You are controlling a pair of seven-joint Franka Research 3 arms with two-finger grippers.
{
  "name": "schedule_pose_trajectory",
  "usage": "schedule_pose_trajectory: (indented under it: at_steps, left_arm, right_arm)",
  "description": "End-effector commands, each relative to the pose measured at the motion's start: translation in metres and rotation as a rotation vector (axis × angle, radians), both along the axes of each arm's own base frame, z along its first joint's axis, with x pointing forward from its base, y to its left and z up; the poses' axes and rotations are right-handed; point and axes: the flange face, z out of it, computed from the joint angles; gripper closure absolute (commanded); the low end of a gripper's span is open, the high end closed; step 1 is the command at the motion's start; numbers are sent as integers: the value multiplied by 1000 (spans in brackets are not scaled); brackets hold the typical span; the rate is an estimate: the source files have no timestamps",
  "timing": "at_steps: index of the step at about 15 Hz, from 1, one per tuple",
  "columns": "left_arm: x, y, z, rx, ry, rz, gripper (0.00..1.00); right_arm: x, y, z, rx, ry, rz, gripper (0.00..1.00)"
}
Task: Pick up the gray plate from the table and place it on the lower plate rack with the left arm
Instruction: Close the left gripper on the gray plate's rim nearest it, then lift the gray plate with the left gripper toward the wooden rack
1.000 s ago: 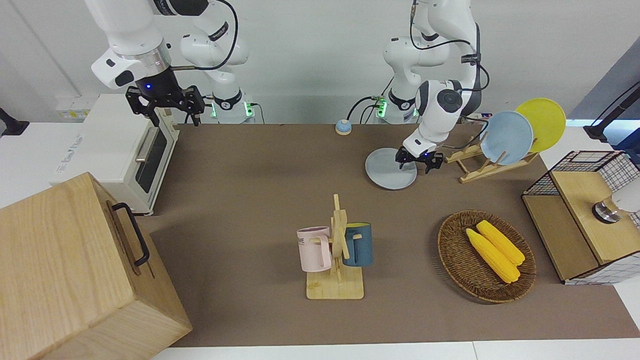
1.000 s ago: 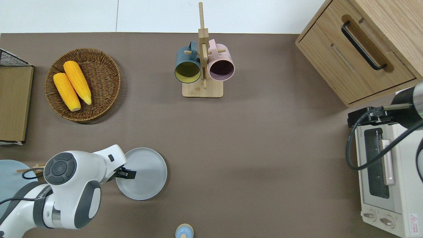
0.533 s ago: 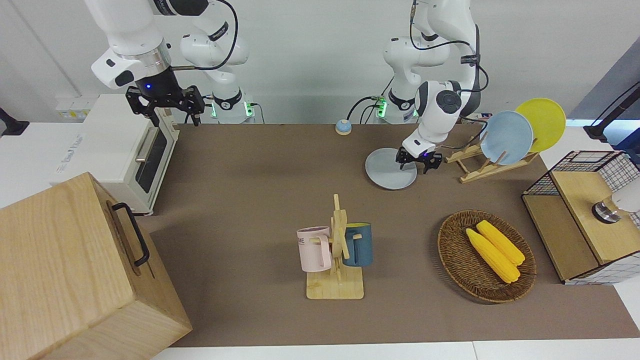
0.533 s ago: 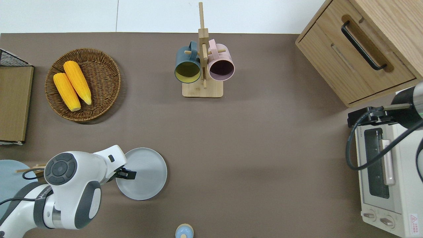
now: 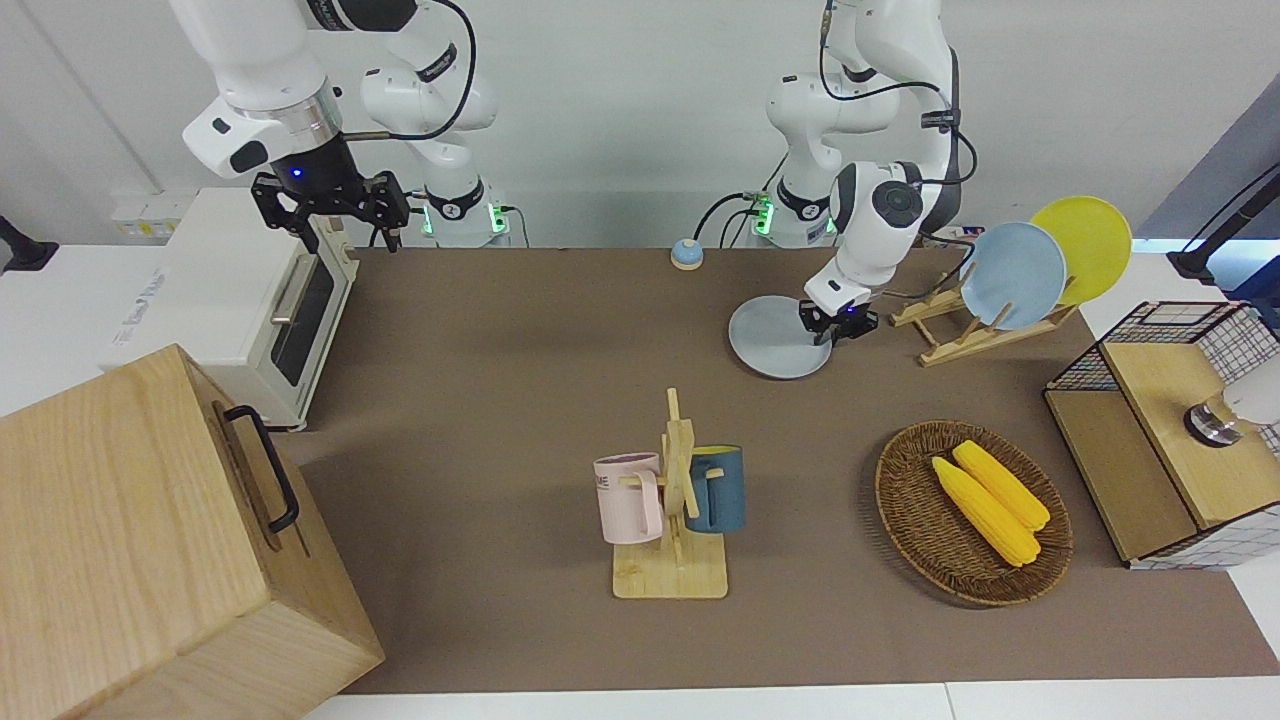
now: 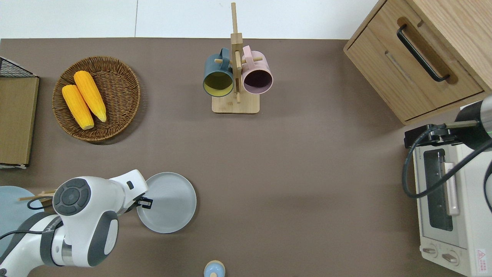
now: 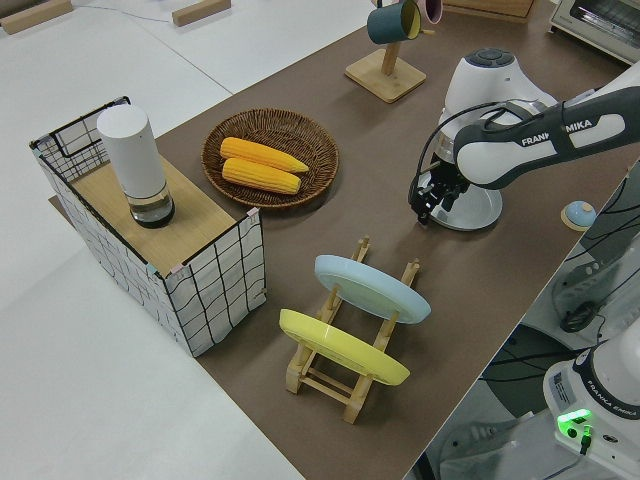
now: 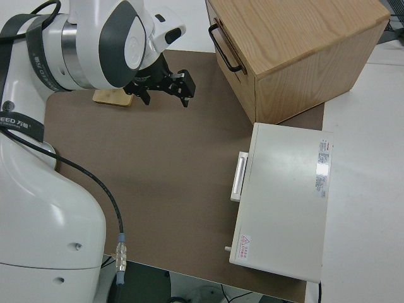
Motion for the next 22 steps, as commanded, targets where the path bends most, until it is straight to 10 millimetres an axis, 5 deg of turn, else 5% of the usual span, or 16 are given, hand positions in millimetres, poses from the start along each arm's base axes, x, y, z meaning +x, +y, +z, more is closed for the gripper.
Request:
schedule_pose_trajectory:
  at_steps: [1,12,22]
  left_arm:
    - [-4,-3,-3,0,-13,0,1000]
    - [1,5,9,0,-9,0,1000]
    - [21,5,76,4,40,3,1000]
  right_arm:
    - [0,1,3,3,-5,-3,17]
    - [0,1,3,3,-5,-3,17]
    - [0,1,3,3,-4,-3,17]
